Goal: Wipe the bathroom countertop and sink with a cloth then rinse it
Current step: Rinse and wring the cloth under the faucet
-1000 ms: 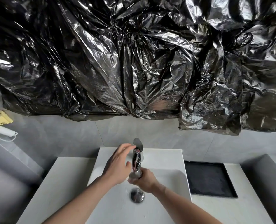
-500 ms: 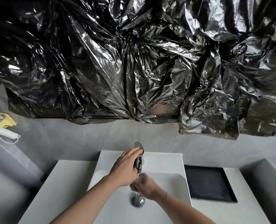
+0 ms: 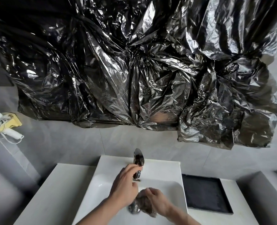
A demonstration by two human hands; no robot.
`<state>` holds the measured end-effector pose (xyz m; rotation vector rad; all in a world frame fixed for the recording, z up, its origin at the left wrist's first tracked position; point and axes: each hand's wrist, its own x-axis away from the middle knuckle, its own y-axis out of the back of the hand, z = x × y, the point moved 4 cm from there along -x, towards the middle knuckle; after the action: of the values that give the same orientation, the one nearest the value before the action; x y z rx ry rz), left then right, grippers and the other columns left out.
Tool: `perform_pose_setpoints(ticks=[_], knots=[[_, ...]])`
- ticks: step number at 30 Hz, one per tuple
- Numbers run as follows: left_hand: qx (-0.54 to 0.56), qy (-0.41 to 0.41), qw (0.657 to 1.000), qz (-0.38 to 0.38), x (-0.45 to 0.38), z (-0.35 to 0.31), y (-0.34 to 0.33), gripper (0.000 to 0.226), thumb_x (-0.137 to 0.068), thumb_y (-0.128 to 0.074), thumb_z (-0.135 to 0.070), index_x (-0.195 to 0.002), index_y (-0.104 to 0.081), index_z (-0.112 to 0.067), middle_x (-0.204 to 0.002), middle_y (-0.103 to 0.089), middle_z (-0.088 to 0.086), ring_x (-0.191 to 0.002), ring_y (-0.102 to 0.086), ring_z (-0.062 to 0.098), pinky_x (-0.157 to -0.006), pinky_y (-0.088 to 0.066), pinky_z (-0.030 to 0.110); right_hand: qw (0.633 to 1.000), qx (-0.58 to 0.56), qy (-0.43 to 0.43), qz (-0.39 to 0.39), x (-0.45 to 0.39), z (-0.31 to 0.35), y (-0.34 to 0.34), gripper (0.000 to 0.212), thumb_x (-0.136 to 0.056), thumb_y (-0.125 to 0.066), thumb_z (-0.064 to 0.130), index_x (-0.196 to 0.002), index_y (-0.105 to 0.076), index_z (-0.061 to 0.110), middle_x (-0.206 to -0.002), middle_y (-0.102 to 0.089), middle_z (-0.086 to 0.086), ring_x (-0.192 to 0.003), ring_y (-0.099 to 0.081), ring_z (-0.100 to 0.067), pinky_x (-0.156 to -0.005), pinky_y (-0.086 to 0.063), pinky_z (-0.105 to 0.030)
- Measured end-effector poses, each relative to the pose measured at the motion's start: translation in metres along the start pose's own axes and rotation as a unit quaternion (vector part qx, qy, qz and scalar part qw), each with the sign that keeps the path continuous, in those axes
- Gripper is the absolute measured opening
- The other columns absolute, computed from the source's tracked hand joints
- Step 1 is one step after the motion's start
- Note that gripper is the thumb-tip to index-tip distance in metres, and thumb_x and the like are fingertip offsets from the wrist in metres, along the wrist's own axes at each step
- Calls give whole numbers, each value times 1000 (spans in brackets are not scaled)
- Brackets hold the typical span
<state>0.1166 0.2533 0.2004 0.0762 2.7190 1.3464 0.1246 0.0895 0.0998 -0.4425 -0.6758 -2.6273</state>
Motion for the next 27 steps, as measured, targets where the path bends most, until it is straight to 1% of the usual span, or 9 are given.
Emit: perform_pose_setpoints(ticks=[5, 8, 10, 13, 16, 20, 22, 24, 27], knots=[[101, 73, 992, 27, 49, 18, -26, 54, -83, -56, -11, -118, -52, -52, -130, -48, -32, -113, -53, -4, -86, -51, 18, 998, -18, 60, -31, 31, 31, 18, 33, -107, -44, 35, -104, -76, 24, -105, -78, 7, -104, -71, -6, -104, -52, -33], [164, 108, 977, 77, 64, 18, -33, 54, -86, -67, -25, -130, -46, -48, -132, -53, -25, -106, -57, -8, -83, -53, 16, 985, 96, 140, -21, 52, 57, 25, 31, -108, -42, 38, -111, -71, 28, -108, -76, 14, -103, -68, -1, -99, -52, -26], [218, 136, 962, 97, 67, 14, -32, 53, -86, -73, -24, -131, -49, -38, -122, -64, -16, -98, -61, -13, -77, -52, 11, 966, 183, 183, 22, 65, 74, 23, 30, -106, -41, 41, -115, -68, 31, -110, -75, 18, -102, -68, -1, -95, -52, -25], [232, 151, 959, 66, 66, 11, -20, 22, -82, -76, -32, -101, -67, -26, -89, -76, -4, -79, -70, 5, -70, -54, 21, 936, 269, 226, 18, 75, 94, 29, 29, -105, -43, 42, -116, -69, 35, -109, -76, 15, -98, -67, -6, -91, -51, -28], [195, 146, 970, 29, 68, 12, -11, 20, -81, -71, -40, -83, -67, -21, -74, -71, -4, -64, -60, 14, -65, -51, 30, 926, 291, 237, -51, 80, 103, 48, 29, -101, -43, 49, -119, -66, 44, -112, -76, 20, -99, -68, -6, -92, -53, -31], [142, 115, 983, 14, 71, 4, 3, 10, -78, -66, -40, -83, -58, -36, -81, -62, -11, -67, -55, 4, -61, -47, 23, 937, 241, 243, -64, 90, 106, 54, 21, -100, -52, 47, -112, -69, 42, -104, -78, 18, -95, -71, -4, -90, -55, -31], [195, 115, 972, 62, 72, -6, 5, 25, -75, -67, -28, -95, -60, -40, -92, -67, -9, -69, -61, 5, -54, -48, 21, 944, 200, 255, -62, 96, 113, 52, 20, -102, -58, 38, -112, -75, 32, -102, -78, 19, -95, -71, 2, -90, -55, -25], [230, 123, 960, 105, 72, -14, 4, 30, -75, -69, -26, -102, -64, -38, -97, -71, -4, -72, -65, 7, -59, -53, 25, 945, 174, 267, -69, 99, 121, 52, 19, -104, -60, 34, -114, -76, 28, -97, -78, 19, -94, -71, 5, -89, -54, -19], [266, 124, 951, 97, 71, -18, 4, 5, -87, -66, -26, -88, -71, -26, -86, -76, -3, -74, -70, 14, -79, -59, 46, 947, 137, 277, -91, 104, 130, 59, 17, -104, -60, 31, -111, -75, 27, -97, -77, 19, -96, -70, 4, -87, -52, -14]])
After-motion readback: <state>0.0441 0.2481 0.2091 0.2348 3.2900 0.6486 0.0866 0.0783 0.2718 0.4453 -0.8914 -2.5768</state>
